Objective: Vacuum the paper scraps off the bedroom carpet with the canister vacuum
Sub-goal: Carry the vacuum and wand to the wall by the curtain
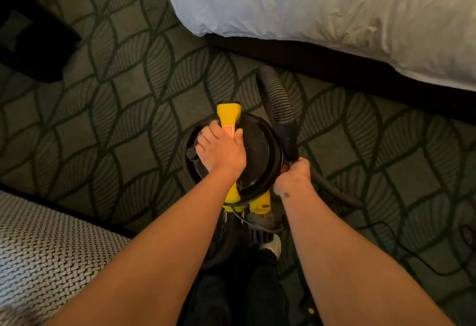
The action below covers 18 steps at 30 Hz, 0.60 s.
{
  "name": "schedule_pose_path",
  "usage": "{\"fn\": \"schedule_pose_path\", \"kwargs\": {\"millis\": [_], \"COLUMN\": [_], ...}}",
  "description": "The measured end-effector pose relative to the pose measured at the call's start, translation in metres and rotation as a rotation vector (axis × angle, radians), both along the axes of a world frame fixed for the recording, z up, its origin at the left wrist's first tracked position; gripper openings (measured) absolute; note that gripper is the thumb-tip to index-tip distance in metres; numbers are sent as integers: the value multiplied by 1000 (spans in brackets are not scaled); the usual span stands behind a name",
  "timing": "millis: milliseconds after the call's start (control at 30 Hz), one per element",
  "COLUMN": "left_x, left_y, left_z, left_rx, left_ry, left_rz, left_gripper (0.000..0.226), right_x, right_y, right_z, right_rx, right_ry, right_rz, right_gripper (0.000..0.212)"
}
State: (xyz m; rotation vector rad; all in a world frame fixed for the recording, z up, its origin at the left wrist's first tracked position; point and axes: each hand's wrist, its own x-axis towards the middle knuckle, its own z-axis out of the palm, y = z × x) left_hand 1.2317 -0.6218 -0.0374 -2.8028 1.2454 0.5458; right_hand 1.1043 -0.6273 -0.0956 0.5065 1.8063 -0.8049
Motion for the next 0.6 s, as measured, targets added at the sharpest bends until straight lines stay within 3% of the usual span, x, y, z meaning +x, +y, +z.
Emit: {"fn": "schedule_pose_path", "kwargs": {"millis": [100,233,367,500,600], "left_x": [-17,-23,-20,-16,-15], "left_y": [24,44,45,40,29], "left_z": [7,16,25,35,34], "left_rx": [99,222,300,309,251], "left_ry": [34,108,151,229,319], "left_rz": [8,41,32,68,161], "left_gripper": [55,53,52,52,54], "right_x": [-5,-20,-42,-61,-68], "right_y": [8,28,45,62,69], "right_z": [43,70,91,104,102], "right_rx": [-35,-50,-81,-112,-107], "right_ry": [-113,-226,-203,-85,35], "right_rz": [-6,-15,108,502,796], "right_gripper": [12,22,32,38,25]}}
